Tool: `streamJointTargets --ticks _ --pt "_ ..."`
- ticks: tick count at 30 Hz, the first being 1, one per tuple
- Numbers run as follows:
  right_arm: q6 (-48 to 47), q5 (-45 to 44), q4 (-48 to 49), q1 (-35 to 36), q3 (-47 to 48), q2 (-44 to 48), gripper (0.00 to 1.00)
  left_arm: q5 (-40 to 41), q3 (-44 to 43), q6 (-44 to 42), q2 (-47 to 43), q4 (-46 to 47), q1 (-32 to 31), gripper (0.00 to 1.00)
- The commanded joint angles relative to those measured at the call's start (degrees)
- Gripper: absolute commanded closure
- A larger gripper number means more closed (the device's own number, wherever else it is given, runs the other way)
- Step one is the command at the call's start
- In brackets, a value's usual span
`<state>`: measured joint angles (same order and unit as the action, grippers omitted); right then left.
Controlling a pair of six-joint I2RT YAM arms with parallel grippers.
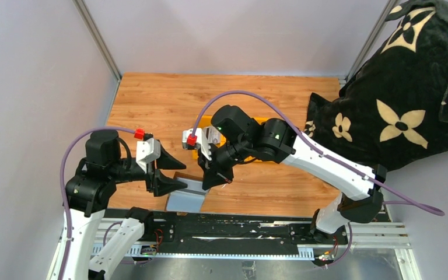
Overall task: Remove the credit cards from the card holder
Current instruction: Remove the credit card from the card holder.
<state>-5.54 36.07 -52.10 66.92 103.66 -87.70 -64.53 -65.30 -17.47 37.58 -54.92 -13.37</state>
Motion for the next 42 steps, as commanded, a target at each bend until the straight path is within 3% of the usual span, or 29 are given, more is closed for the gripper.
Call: streamJointTargets --ticks 1,7,10,13,16,19,22,25,27,31,34,39,42 --pt "-2.57 -0.59 -4.33 1.61 3.93 -2.47 1.00 -6.22 2.06 1.41 -0.81 -1.07 -0.35 0.44" --pt "-2.79 -0.94 -5.00 2.03 7.78 -4.61 1.00 -7.98 3.98 1.41 -1.28 -1.09 -0.43 0.83" --pt "-1.30 -2.86 -1.23 1.95 6.79 -3.38 0.93 -8.78 3.83 0.03 -1.37 -1.07 -0.43 1.00" --pt "0.16 -3.31 7.46 1.62 0.85 0.43 0.84 -9.95 2.28 -1.57 -0.89 -1.38 -0.43 1.00" --pt "4.75 -1.15 23.30 -0.06 -10.94 7.20 0.71 -9.35 -1.11 -1.94 0.94 -1.55 -0.39 1.00" --pt "16.30 -0.34 51.52 -2.69 -27.67 16.54 0.57 -7.69 -4.79 -0.19 2.94 -1.69 -0.35 1.00" --pt "27.86 -6.65 80.68 -3.28 -46.93 24.54 0.42 -3.34 -9.03 3.05 5.38 -1.45 -0.35 1.00" --pt "33.26 -12.62 96.65 -3.41 -56.00 27.74 0.38 0.88 -11.48 10.13 6.95 1.75 -0.35 1.00" --pt "34.09 -14.07 99.34 -3.50 -57.46 27.59 0.37 1.89 -10.02 16.39 5.65 7.62 -0.35 1.00" --pt "34.76 -13.70 100.27 -3.63 -56.91 25.85 0.37 5.51 -0.17 35.96 -1.96 31.11 -0.35 1.00" --pt "34.90 -14.60 100.94 -4.00 -56.82 25.42 0.37 5.18 4.94 45.09 -5.58 43.11 -0.42 1.00" --pt "36.61 -14.70 103.31 -4.72 -57.71 25.23 0.45 4.59 2.14 46.20 -4.46 40.19 -0.35 1.00" --pt "39.46 -13.28 105.47 -5.41 -57.86 23.98 0.54 4.49 2.61 49.83 -4.73 43.17 -0.35 1.00"
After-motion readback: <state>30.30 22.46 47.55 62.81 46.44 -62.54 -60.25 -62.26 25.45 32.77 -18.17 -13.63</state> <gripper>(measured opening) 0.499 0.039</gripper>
